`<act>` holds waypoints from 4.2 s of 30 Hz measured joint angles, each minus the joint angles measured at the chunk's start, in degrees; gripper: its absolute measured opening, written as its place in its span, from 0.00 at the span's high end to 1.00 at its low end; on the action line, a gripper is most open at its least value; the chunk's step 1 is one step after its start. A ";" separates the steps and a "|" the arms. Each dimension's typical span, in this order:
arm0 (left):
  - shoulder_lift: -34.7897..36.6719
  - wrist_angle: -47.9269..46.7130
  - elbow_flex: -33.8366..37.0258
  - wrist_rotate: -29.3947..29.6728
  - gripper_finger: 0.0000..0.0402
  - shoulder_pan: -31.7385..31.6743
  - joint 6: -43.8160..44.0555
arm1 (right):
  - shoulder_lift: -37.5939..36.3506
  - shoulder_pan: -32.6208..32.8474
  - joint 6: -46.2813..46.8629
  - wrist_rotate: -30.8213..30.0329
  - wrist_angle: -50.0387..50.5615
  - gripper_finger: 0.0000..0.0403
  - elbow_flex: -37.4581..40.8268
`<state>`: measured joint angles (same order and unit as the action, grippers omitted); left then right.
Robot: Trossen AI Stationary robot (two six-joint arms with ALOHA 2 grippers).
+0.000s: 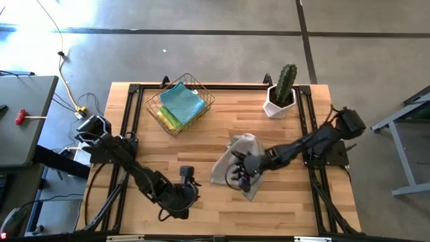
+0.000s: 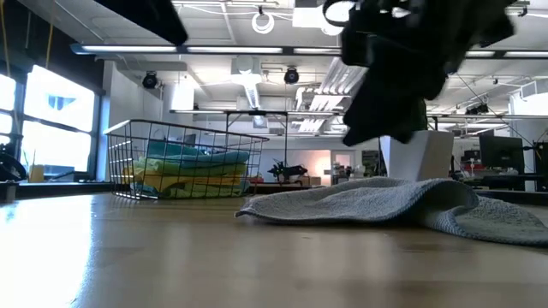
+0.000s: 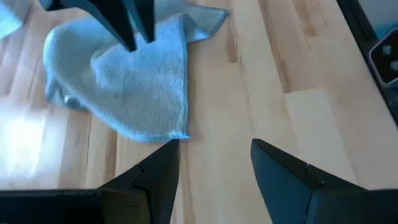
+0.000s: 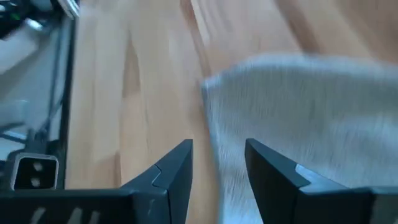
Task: Fold microfiber towels
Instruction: Fold the gray microfiber towel
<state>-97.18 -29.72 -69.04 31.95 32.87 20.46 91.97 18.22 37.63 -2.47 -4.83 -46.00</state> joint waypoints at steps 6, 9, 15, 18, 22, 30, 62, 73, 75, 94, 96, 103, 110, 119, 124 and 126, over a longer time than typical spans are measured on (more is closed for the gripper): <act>-5.62 4.29 -0.03 -6.04 0.54 -5.40 -12.84 | 0.38 9.30 11.74 -8.78 8.33 0.62 -0.05; -8.98 9.03 -0.02 -6.78 0.54 -7.99 -16.74 | 1.03 11.76 17.63 -10.75 10.73 0.59 0.02; -13.72 16.80 -0.02 -15.64 0.54 -12.45 -21.16 | 2.26 14.95 23.90 -10.89 11.16 0.55 0.00; -15.62 19.22 -0.07 -20.02 0.54 -14.49 -21.82 | 2.44 15.96 25.47 -10.76 11.43 0.56 -0.02; -16.65 20.41 -0.07 -20.62 0.54 -16.85 -24.13 | 2.41 17.06 25.75 -10.77 11.64 0.56 -0.56; -17.87 17.91 -0.02 -24.96 0.54 -20.92 -22.64 | 4.27 18.98 25.57 -11.92 15.16 0.56 -5.21; -18.66 11.12 -0.17 -26.81 0.99 -21.55 -20.73 | 19.31 20.15 25.08 -9.34 44.25 0.69 -21.73; -18.60 9.55 -0.09 -29.61 1.00 -18.96 -18.74 | 19.35 20.15 24.91 -9.25 45.73 0.86 -21.59; -17.84 8.78 -0.05 -30.72 1.00 -18.36 -17.20 | 19.38 20.15 24.91 -9.28 45.88 0.90 -21.59; 1.91 0.20 0.04 -28.93 1.00 -14.69 -8.19 | 6.65 18.20 18.66 -10.61 52.56 1.00 -21.07; 5.04 -0.14 0.13 -27.36 1.00 -14.88 -8.23 | 3.44 17.39 16.19 -12.37 52.38 1.00 -21.22; 15.85 -1.12 0.04 -23.66 1.00 -16.88 -10.06 | -7.30 13.73 8.41 -20.53 53.97 1.00 -21.29; 22.23 -2.38 -0.04 -22.76 1.00 -20.69 -16.37 | -15.99 9.45 -8.82 -31.04 54.46 1.00 -21.35; 22.42 -7.70 0.00 -9.42 1.00 -28.25 -25.20 | -17.17 0.44 -27.72 -46.92 51.95 1.00 -21.40; 22.28 -9.09 0.00 -33.62 1.00 -30.19 -28.59 | -17.30 -2.05 -33.69 -31.55 50.98 1.00 -21.40; 22.27 -9.35 0.00 -31.59 1.00 -30.03 -28.50 | -17.30 -2.25 -33.23 -36.32 50.90 1.00 -21.40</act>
<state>-74.90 -39.06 -69.04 0.37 2.83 -8.03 74.67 15.97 4.41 -38.79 46.06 -67.40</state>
